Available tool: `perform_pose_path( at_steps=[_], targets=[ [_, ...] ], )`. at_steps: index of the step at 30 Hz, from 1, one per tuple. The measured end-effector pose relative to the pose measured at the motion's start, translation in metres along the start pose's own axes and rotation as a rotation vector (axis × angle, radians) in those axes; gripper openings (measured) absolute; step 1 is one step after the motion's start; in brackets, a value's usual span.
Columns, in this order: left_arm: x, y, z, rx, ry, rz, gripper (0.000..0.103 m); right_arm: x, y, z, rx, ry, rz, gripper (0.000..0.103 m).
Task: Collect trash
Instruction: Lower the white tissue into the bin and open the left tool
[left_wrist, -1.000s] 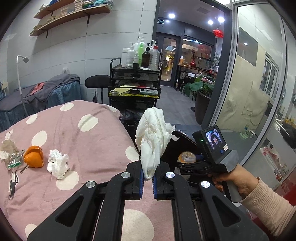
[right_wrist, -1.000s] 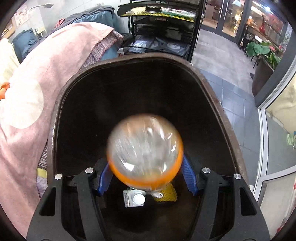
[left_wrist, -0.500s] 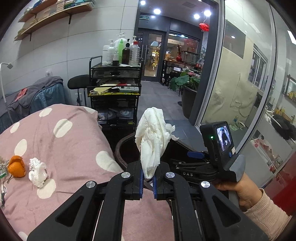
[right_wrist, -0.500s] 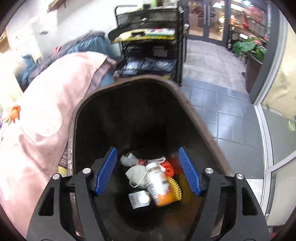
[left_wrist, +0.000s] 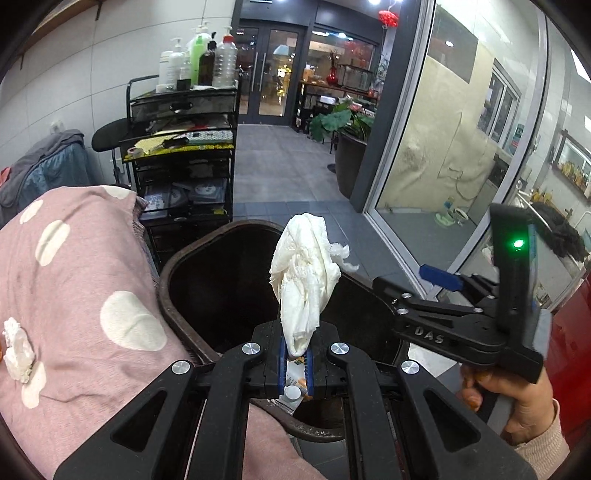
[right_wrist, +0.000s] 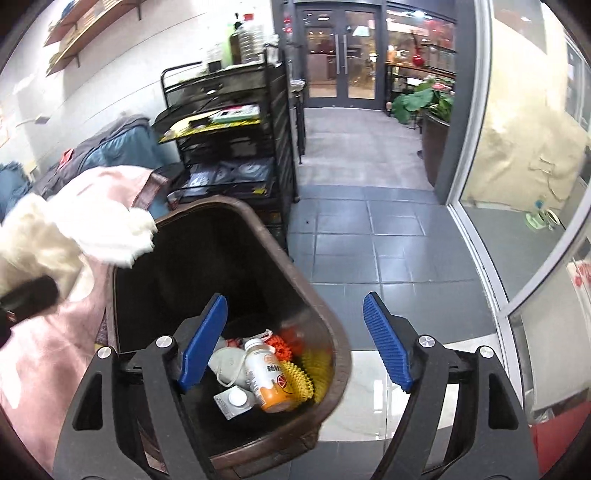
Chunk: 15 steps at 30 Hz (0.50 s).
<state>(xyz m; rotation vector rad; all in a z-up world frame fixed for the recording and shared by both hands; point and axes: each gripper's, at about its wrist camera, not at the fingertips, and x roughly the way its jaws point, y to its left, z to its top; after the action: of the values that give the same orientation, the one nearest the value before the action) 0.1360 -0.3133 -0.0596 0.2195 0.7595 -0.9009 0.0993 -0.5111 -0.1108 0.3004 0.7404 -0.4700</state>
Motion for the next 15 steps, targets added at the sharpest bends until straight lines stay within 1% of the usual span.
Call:
perform_pose_path(
  at_steps=[7,10,15],
  targets=[
    [0.023,-0.010,0.000,0.029,0.065,0.006,0.007,-0.006,-0.017,-0.001,0.042,-0.014,-0.027,0.077],
    [0.031,-0.010,-0.001,0.026,0.090,0.009,0.007,-0.008,-0.021,-0.002,0.052,-0.019,-0.037,0.077],
    [0.044,-0.013,-0.003,0.053,0.127,0.041,0.009,-0.007,-0.026,-0.002,0.062,-0.013,-0.044,0.078]
  ],
)
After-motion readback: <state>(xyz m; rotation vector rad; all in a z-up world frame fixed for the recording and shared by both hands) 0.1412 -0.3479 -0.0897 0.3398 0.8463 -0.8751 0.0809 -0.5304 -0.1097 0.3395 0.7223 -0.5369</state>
